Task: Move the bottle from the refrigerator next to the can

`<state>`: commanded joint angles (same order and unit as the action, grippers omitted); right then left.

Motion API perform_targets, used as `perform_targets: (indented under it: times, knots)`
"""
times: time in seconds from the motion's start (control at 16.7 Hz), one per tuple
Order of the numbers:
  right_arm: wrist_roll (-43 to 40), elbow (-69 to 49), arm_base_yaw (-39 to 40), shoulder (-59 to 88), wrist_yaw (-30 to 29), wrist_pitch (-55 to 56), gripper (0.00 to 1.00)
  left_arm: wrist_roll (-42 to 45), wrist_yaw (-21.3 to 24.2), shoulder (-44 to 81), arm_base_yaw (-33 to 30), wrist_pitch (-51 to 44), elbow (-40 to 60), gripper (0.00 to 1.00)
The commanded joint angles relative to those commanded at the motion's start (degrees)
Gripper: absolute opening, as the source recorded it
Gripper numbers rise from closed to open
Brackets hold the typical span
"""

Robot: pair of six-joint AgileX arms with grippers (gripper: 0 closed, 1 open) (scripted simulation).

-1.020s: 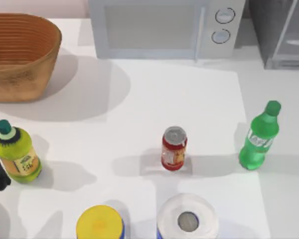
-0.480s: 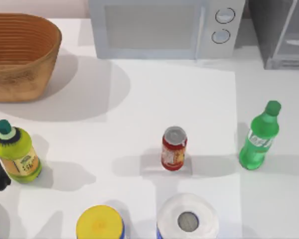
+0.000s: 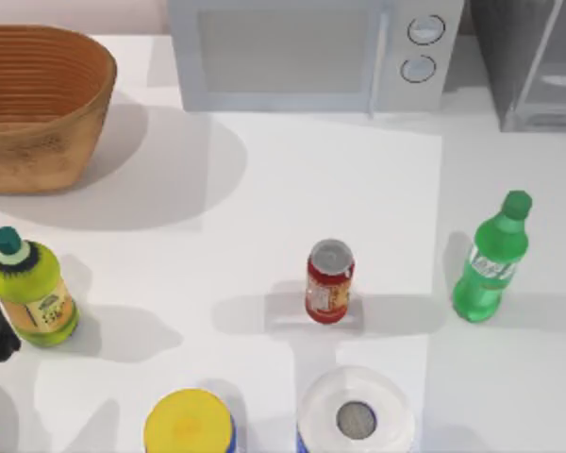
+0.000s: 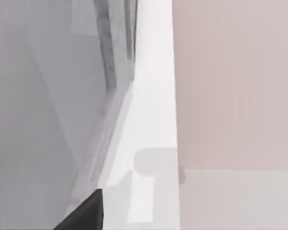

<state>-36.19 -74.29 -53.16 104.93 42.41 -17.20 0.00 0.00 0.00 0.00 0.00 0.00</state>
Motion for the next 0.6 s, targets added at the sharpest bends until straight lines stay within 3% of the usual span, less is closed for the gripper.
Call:
perform_targets:
  times: [0.3,0.6]
  knots:
    - [1.6,1.0,1.3,-0.8,-1.7,1.1,1.0,0.0,0.0,0.0,0.0,0.0,0.0,1.0]
    - [11.7,5.4,15.9,-3.5,-12.9,6.4,1.0,0.0,0.0,0.0,0.0,0.0,0.0,1.0]
